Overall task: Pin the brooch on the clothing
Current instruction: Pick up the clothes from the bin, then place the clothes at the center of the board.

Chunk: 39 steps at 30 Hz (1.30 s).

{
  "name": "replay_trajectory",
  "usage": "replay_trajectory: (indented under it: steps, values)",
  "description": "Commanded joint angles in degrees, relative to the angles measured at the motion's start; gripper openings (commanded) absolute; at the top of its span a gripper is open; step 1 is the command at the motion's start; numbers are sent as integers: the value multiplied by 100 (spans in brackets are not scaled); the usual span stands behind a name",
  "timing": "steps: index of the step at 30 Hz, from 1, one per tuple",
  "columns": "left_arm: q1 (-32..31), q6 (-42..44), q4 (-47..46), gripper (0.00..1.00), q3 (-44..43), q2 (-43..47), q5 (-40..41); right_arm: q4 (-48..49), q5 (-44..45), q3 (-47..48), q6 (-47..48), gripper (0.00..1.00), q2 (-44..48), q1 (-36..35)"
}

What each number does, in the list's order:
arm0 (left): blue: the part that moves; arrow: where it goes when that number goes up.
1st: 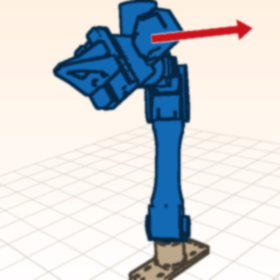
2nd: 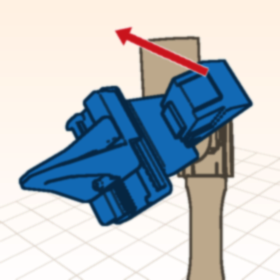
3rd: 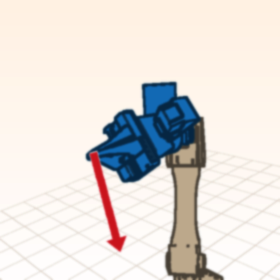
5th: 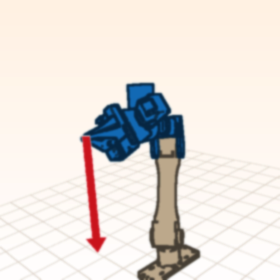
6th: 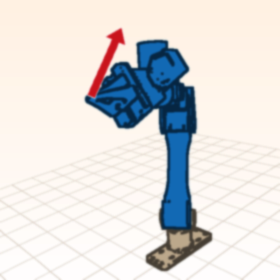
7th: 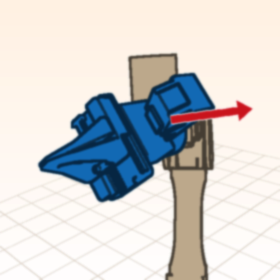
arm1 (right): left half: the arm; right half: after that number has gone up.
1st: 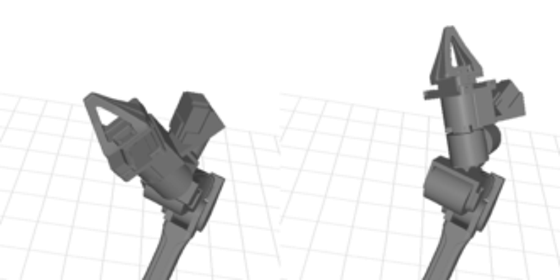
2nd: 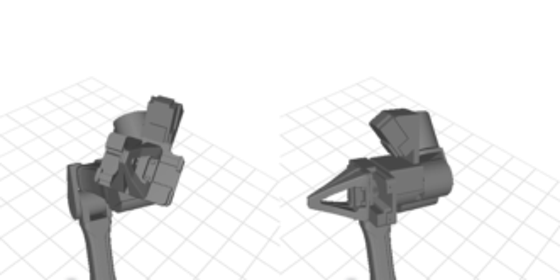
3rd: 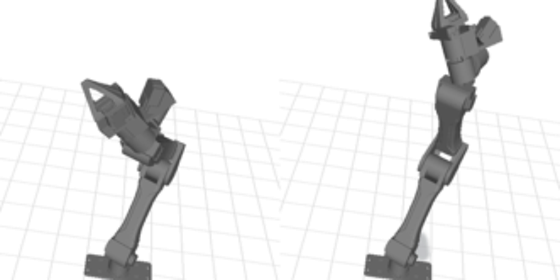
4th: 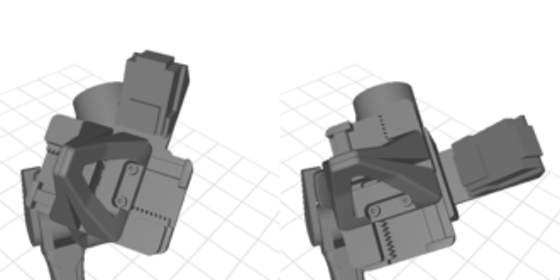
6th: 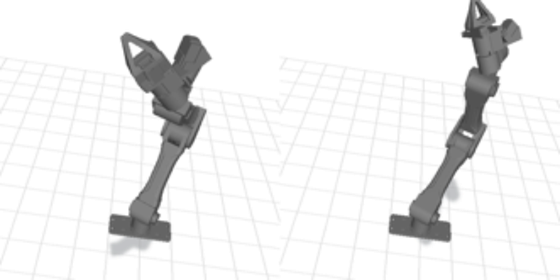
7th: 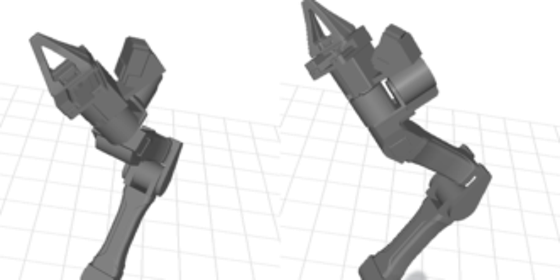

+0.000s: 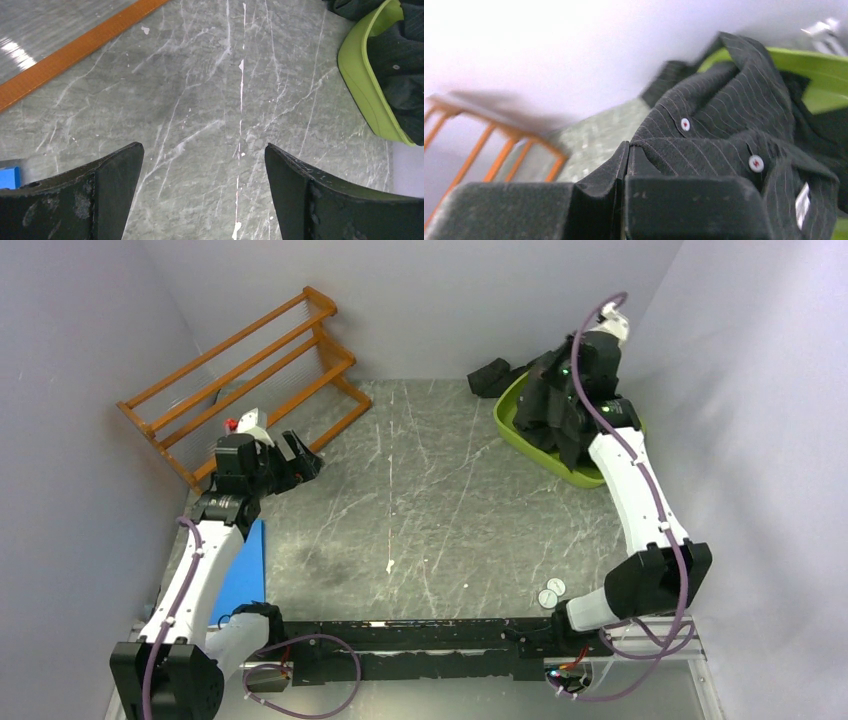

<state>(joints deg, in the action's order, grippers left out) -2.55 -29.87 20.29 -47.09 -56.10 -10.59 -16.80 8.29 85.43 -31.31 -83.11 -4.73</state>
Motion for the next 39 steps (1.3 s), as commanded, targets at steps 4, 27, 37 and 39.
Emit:
replay_trajectory:
  steps: [4,27,37,39]
  values:
    - [44,-182,-192,97,-34,-103,-138,961,-1012,943,696,0,629,-1249]
    - [79,-239,95,97,-2,117,86,3362,-5146,1161,34,0,756,-2735]
    - [79,-304,85,97,60,88,9,868,-3332,1737,765,79,-443,-2709]
    - [79,-284,113,96,60,65,-23,202,-2616,1788,703,96,-678,-2622]
